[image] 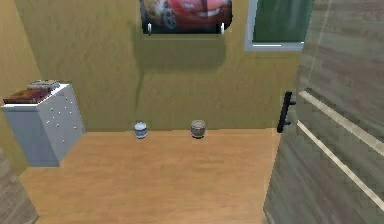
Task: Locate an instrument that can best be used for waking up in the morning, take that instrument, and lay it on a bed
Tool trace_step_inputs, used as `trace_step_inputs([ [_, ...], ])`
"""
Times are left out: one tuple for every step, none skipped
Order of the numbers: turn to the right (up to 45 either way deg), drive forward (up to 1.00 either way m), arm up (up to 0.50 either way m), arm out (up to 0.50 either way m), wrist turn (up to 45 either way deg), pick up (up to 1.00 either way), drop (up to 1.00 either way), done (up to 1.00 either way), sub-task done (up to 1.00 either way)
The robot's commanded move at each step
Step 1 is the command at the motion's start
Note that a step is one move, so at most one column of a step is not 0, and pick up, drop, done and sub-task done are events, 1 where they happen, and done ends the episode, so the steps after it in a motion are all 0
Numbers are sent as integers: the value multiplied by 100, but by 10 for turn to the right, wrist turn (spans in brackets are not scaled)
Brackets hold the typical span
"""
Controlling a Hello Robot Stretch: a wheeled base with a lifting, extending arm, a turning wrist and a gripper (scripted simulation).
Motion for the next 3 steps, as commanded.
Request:
trace_step_inputs([
  [30, 0, 0, 0, 0, 0, 0, 0, 0],
  [0, 100, 0, 0, 0, 0, 0, 0, 0],
  [0, 45, 0, 0, 0, 0, 0, 0, 0],
])
